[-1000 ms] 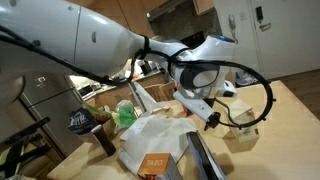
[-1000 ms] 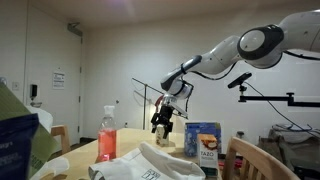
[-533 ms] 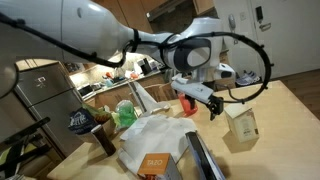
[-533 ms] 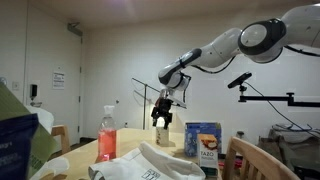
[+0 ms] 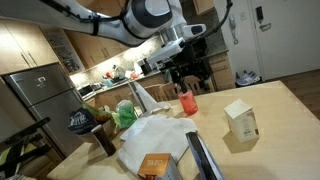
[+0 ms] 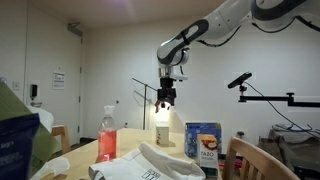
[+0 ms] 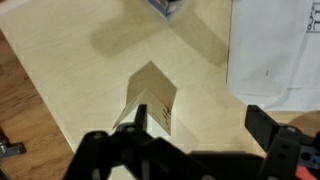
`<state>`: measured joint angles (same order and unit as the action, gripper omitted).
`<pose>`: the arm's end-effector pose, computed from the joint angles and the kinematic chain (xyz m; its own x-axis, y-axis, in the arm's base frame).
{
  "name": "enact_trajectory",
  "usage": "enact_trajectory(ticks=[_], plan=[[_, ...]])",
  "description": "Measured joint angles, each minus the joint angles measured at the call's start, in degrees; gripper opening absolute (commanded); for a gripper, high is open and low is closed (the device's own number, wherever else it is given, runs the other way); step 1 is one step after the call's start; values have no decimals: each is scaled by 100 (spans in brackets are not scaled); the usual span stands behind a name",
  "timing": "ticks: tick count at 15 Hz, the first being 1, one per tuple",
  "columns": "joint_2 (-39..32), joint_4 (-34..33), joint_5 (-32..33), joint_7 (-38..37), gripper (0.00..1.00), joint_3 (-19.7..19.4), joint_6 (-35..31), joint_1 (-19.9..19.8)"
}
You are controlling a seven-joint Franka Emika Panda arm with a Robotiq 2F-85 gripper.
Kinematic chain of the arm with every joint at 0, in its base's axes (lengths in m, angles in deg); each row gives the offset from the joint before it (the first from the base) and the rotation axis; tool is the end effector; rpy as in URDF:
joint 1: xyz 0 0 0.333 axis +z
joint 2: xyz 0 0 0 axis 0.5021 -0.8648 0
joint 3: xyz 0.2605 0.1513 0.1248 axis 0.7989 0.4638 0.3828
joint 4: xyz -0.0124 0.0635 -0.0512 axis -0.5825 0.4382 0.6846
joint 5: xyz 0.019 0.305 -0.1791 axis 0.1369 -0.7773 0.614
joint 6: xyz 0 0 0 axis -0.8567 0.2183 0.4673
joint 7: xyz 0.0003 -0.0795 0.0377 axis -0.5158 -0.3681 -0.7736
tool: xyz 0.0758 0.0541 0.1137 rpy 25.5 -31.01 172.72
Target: Move the blue box forward then move the beige box forward then move the white box forward then move the white bag to the right and put it upright
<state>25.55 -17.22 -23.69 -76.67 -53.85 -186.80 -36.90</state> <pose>0.6967 -0.1406 0.3090 0.9956 -0.0849 -0.0394 -0.0821 -0.9943 0.0688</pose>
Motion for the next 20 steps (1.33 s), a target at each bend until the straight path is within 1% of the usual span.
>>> enact_trajectory(ticks=[2, 4, 10, 13, 16, 18, 20], plan=[[337, 443, 414, 60, 100, 5, 263, 145], [642, 889, 763, 280, 100, 41, 509, 229], [1472, 2221, 1749, 1450, 100, 112, 966, 259], [1649, 2774, 2306, 1998, 100, 114, 991, 257], [1656, 3198, 2890, 2466, 100, 125, 981, 257], [1638, 3423, 3170, 2604, 100, 126, 863, 250], [1578, 3528, 3253, 2583, 100, 126, 585, 202]])
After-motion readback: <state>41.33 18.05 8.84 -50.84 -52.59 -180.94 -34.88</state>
